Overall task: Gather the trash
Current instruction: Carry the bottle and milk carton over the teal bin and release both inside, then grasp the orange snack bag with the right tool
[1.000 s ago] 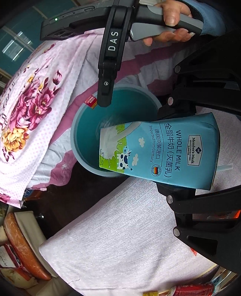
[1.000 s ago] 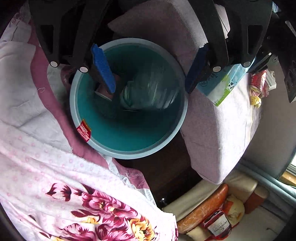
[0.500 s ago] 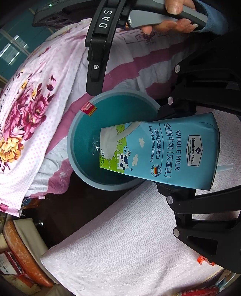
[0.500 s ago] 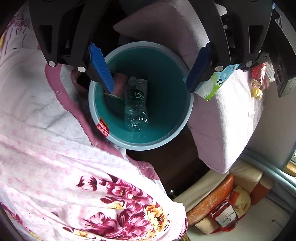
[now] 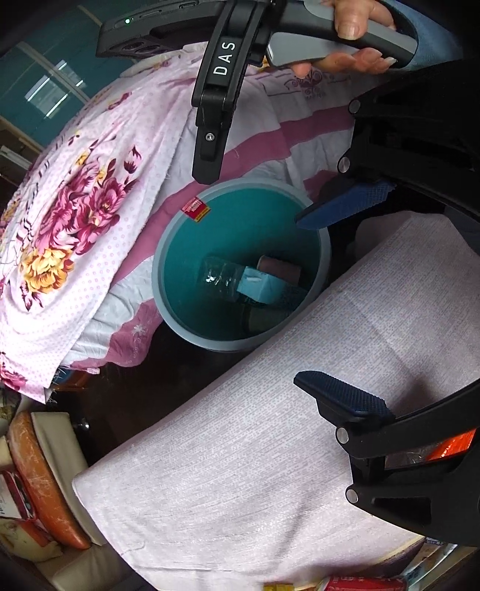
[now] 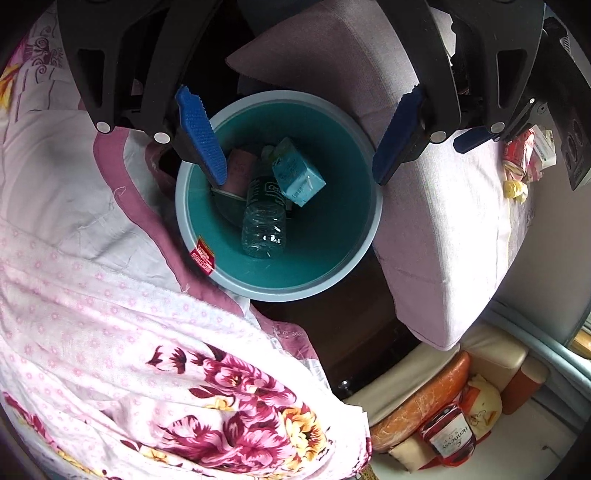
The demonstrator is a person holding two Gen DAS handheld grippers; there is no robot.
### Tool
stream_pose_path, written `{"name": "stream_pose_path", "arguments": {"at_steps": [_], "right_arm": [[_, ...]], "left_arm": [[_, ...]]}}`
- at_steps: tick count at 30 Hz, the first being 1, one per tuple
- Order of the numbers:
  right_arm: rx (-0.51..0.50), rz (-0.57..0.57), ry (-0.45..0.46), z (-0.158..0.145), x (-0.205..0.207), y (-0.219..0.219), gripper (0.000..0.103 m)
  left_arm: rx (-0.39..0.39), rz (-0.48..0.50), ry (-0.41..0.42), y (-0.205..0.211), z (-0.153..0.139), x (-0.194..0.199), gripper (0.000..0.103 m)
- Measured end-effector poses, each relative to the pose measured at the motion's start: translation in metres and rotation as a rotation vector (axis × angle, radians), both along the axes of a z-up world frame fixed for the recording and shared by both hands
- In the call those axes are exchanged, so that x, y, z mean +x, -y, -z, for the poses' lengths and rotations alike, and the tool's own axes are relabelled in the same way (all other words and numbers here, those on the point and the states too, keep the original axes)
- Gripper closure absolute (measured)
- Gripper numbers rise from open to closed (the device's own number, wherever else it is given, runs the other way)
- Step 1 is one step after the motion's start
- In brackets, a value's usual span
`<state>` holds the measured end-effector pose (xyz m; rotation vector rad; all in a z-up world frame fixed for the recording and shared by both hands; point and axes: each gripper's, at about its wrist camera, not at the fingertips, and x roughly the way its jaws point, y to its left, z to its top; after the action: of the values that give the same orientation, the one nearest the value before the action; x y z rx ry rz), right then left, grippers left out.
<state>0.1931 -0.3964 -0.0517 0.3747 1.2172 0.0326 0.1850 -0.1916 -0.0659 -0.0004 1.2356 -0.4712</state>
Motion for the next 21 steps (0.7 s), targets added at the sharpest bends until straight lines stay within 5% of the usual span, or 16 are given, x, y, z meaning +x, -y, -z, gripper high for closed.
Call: {"name": "stream_pose_path", "arguments": {"at_steps": [21], "right_arm": [[-0.035,-0.212,-0.006,-0.024,-0.025,-0.129,0.02]], "left_arm": [[-0.029,-0.156,0.085,-0.128,-0.028,-0.059,0.023]]}}
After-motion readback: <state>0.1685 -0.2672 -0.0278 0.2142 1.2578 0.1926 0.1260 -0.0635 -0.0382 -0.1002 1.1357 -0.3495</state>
